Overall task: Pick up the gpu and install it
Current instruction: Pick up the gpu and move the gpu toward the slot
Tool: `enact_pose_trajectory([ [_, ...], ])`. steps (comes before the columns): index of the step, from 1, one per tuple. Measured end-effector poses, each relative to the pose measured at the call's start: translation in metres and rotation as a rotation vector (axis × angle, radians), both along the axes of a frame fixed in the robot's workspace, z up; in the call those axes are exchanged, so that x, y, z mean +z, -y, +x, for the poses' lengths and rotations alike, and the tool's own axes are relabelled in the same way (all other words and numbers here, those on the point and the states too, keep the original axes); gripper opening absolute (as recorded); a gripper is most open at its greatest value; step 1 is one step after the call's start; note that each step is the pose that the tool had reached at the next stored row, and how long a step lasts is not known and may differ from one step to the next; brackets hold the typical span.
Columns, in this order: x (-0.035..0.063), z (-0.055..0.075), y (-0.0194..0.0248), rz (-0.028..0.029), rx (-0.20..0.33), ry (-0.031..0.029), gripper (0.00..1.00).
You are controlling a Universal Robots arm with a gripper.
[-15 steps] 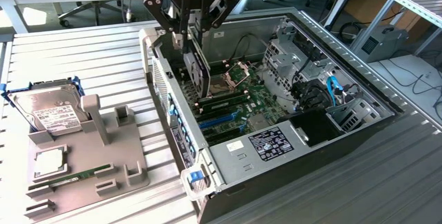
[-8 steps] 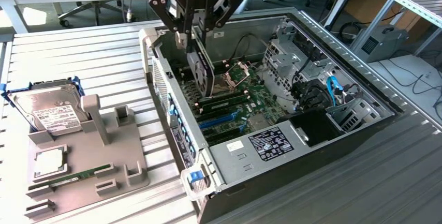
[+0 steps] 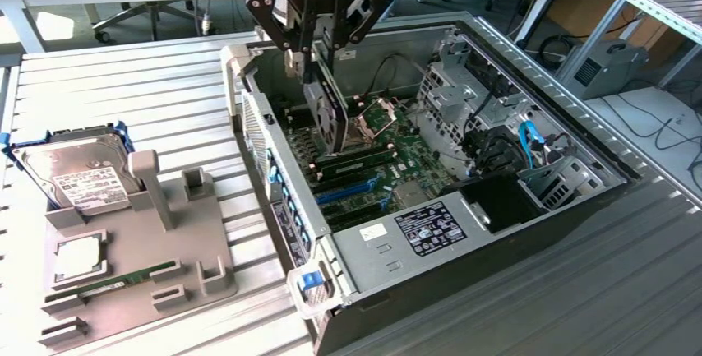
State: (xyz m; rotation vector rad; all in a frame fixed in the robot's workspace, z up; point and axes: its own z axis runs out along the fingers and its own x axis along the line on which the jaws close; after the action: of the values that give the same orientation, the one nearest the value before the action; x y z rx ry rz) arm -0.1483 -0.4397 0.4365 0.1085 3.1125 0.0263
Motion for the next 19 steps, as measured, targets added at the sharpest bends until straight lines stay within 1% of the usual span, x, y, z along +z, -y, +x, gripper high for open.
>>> enact_pose_trajectory([
  [19,-0.0002,0.016,0.0000,-0.0031,0.000,-0.0001,0.27],
])
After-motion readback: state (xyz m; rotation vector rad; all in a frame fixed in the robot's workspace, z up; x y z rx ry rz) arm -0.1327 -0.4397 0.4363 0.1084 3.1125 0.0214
